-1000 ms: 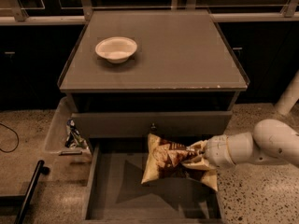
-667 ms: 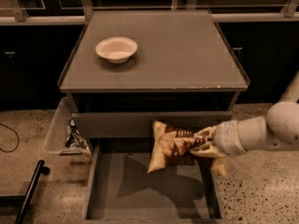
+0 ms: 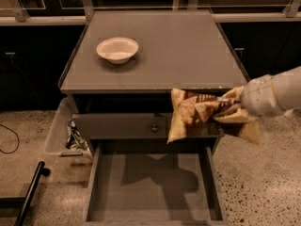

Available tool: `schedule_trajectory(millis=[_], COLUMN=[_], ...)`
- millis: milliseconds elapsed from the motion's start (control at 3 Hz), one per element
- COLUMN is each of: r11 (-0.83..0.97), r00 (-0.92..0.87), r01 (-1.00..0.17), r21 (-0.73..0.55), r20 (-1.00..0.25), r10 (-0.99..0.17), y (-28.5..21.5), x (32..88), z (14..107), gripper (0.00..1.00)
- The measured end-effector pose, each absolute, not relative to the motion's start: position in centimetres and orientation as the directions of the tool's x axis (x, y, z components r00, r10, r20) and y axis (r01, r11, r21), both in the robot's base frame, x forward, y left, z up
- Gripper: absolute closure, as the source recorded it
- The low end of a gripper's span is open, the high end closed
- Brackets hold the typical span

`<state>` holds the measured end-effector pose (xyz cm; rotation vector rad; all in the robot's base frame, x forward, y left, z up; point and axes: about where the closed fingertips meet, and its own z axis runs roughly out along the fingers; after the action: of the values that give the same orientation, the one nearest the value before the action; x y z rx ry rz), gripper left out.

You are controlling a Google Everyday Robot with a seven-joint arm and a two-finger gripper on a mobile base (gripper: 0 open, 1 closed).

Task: Pick brown chip bag from middle drawer and place on counter

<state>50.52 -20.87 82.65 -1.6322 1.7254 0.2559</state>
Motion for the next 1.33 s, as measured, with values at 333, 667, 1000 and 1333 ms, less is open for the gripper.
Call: schedule_trajectory(millis=[333,667,1000,1333], r11=[0.128,0.129,0.158,0.193], r00=[0.152,0.152,0.141,0.14], r01=[-0.916,-0.915,-0.906,-0.886], r21=[-0.381,-0.381,-0.394,-0.422], r20=[-0.623,-0.623,-0.631,-0.64], r10=[-0.767,-0.767,-0.762,-0.756], y=[-23.6,-23.6,-23.2,-22.9], x=[51.6,51.6,51.3,54.2], z=[89.5,89.5,89.5,90.7], gripper=[1.0,1.0,1.0,1.0])
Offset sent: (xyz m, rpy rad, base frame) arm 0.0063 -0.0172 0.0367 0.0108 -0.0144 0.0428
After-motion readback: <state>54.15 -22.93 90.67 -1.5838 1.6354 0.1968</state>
